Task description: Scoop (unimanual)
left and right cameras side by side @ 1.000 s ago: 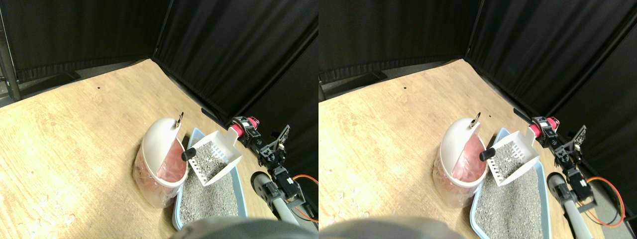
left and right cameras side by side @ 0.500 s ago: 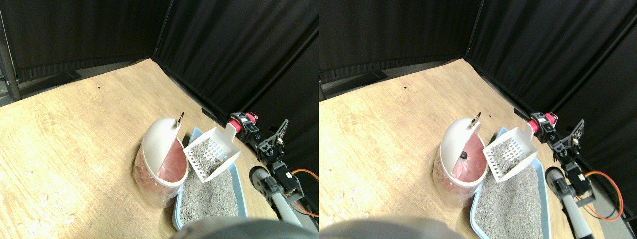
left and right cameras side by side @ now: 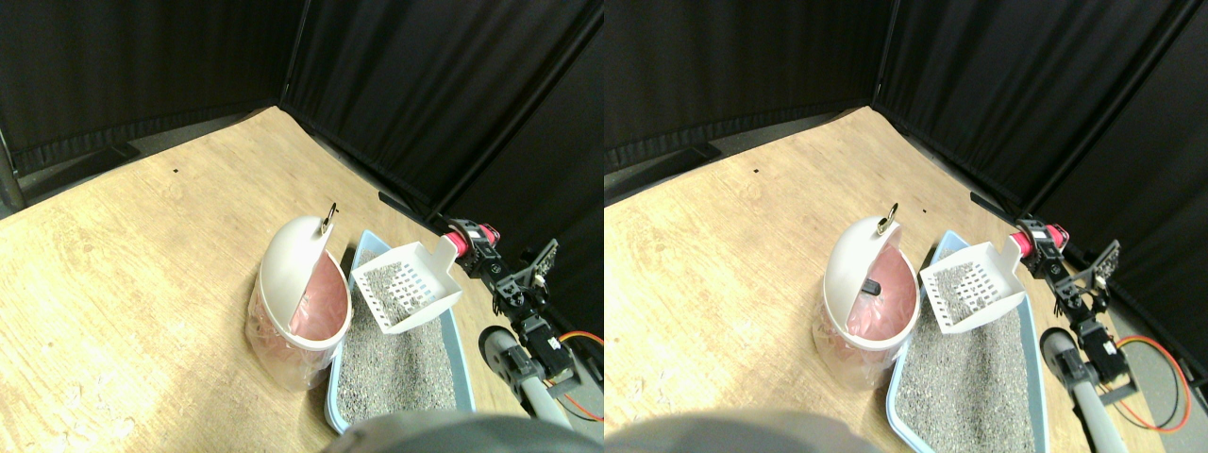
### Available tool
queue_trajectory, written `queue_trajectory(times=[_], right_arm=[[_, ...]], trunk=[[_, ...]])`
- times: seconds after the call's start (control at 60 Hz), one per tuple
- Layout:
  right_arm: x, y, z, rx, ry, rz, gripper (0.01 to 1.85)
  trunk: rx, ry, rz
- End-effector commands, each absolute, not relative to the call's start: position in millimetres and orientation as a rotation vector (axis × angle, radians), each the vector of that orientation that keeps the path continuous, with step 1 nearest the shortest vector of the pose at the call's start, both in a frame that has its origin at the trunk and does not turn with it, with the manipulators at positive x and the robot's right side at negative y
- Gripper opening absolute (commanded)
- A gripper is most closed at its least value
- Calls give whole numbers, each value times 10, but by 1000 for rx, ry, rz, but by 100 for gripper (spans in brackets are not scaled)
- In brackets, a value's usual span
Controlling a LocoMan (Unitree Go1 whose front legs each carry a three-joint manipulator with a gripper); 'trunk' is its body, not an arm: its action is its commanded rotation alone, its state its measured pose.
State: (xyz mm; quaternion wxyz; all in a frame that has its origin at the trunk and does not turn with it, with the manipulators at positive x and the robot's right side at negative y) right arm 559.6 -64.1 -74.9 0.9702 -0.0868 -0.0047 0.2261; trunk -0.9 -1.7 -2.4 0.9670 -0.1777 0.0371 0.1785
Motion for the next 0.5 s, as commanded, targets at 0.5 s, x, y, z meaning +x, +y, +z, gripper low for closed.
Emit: queue_trajectory(times=[0.5], right_arm=[[5424, -1284, -840, 40, -143, 308, 6]], trunk=[[-252, 90, 242]])
